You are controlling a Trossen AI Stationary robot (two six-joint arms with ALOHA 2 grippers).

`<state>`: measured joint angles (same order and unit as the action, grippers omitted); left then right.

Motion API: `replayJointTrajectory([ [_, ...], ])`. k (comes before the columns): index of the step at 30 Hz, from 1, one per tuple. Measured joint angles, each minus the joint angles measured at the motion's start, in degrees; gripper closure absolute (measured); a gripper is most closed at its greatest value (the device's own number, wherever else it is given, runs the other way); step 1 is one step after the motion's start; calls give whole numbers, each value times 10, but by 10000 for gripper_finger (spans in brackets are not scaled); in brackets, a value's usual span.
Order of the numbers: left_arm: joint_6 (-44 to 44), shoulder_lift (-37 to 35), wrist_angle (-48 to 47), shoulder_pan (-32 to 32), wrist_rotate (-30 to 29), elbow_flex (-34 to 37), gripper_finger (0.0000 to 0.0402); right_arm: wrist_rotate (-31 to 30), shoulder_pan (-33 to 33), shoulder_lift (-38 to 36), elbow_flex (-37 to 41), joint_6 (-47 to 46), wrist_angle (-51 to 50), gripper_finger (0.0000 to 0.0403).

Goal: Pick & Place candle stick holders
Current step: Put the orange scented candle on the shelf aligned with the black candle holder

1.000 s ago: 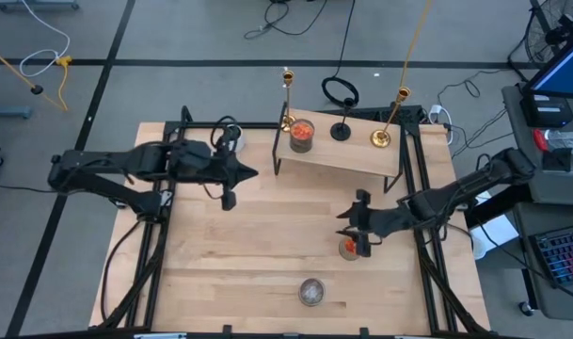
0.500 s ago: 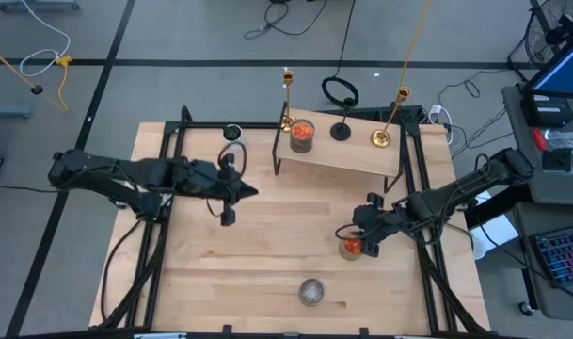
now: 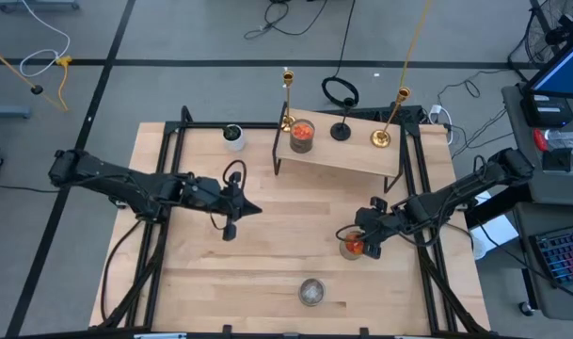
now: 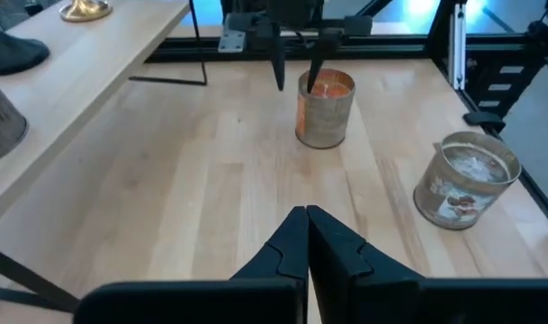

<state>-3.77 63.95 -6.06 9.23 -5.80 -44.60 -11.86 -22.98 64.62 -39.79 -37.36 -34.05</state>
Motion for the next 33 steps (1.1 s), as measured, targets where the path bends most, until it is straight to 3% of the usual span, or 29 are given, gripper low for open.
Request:
replayJointTrajectory([
  [7,2,0,10,0,-1,0,393,-2,0,0,1,1,19,251],
  [20,4,0,16,0,-2,0,398,-3,0,2,1,7,29,393],
  [29,6,0,19,0,-2,0,386,-6,0,-1,-1,44,129,398],
  [33,6,0,20,0,-2,0,398,-59,3,-1,-31,77,160,400],
])
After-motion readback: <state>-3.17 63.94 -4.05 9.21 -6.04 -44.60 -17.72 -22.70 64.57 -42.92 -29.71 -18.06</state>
